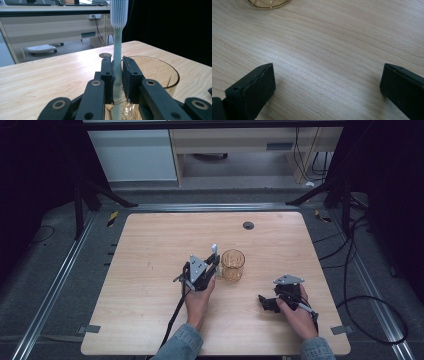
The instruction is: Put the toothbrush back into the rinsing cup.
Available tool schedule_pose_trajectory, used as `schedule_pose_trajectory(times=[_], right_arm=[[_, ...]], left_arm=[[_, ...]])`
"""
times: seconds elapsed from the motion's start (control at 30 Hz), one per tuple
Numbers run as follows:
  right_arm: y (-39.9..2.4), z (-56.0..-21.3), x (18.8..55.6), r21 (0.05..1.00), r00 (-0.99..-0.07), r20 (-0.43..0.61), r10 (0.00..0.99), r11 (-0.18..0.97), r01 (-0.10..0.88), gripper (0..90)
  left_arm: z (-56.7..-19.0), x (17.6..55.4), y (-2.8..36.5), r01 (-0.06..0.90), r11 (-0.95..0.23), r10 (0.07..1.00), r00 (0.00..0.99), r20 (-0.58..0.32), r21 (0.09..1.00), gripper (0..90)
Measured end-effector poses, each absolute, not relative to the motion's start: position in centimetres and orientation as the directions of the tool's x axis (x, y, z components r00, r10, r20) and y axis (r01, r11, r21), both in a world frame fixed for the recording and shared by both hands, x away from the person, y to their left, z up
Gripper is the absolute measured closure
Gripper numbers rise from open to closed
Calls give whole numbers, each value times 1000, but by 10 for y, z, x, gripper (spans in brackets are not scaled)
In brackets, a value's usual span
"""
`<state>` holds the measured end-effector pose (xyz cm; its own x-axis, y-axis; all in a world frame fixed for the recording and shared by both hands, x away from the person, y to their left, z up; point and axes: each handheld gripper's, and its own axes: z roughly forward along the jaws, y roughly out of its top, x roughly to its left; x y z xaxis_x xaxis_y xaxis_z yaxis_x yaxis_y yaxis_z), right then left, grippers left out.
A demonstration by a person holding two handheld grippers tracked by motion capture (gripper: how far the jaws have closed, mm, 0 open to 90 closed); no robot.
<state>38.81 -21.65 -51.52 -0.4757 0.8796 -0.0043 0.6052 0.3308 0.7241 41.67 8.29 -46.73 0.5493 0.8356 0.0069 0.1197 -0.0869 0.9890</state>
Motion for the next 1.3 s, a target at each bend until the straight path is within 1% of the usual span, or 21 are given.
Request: schedule_pose_trajectory(times=[0.87,1.3], right_arm=[[-217,-515,388,724,-477,-5,879,332,605,4],[-217,-515,388,724,-476,-4,880,331,605,4]], left_arm=[[-469,416,83,126,-89,832,554,5,988,782],[-470,415,83,132,-93,833,553,5,987,731]])
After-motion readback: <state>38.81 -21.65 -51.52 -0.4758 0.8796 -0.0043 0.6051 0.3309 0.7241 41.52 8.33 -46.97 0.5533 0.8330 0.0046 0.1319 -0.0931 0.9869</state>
